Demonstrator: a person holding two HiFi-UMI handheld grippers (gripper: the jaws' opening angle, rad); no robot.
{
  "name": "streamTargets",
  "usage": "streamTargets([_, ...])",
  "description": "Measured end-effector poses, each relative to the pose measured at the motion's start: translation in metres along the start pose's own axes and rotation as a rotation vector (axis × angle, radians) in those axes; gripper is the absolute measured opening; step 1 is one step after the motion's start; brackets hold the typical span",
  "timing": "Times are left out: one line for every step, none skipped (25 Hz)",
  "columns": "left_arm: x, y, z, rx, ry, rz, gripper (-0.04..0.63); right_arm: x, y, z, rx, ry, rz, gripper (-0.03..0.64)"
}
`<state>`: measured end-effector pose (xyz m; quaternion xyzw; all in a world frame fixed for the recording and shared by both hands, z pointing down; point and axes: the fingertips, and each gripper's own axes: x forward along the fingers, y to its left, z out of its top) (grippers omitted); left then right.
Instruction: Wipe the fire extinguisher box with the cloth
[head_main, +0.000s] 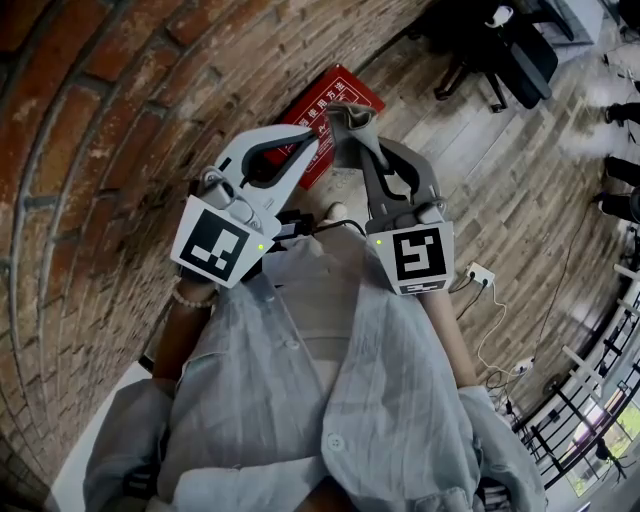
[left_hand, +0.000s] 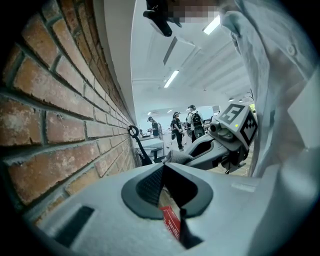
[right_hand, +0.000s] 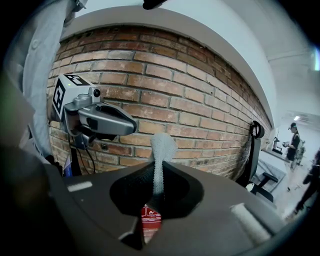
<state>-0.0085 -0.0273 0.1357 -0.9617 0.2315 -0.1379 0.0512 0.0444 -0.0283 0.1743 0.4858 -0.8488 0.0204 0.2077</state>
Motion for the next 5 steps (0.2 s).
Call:
streamTargets([0.0001, -0.0003, 0.0002, 0.001, -0.002, -0.001, -0.003, -0.0001, 0.0001, 0.0, 0.0, 0.0, -0.001, 0.025])
streamTargets([0.0002, -0.0005, 0.0005, 0.004, -0.003, -0.001, -0.003, -0.0003, 0.0001, 0.0001, 0.0, -0.001, -0.002, 0.025])
streamTargets([0.0002, -0.0006, 0.0009, 0.006, -0.004, -0.002, -0.003, -0.0005, 0.0002, 0.0002, 0.001, -0.001, -0.002, 0.025])
streamTargets([0.0001, -0.0008, 0.0014, 0.008, -0.005, -0.002, -0.003, -0.0008, 0.0002, 0.0003, 0.002, -0.001, -0.002, 0.025])
streamTargets([0.0001, -0.001, 0.0019, 0.009, -0.005, -0.002, -0.003, -0.0011, 0.0003, 0.0003, 0.002, -0.001, -0.002, 0.025])
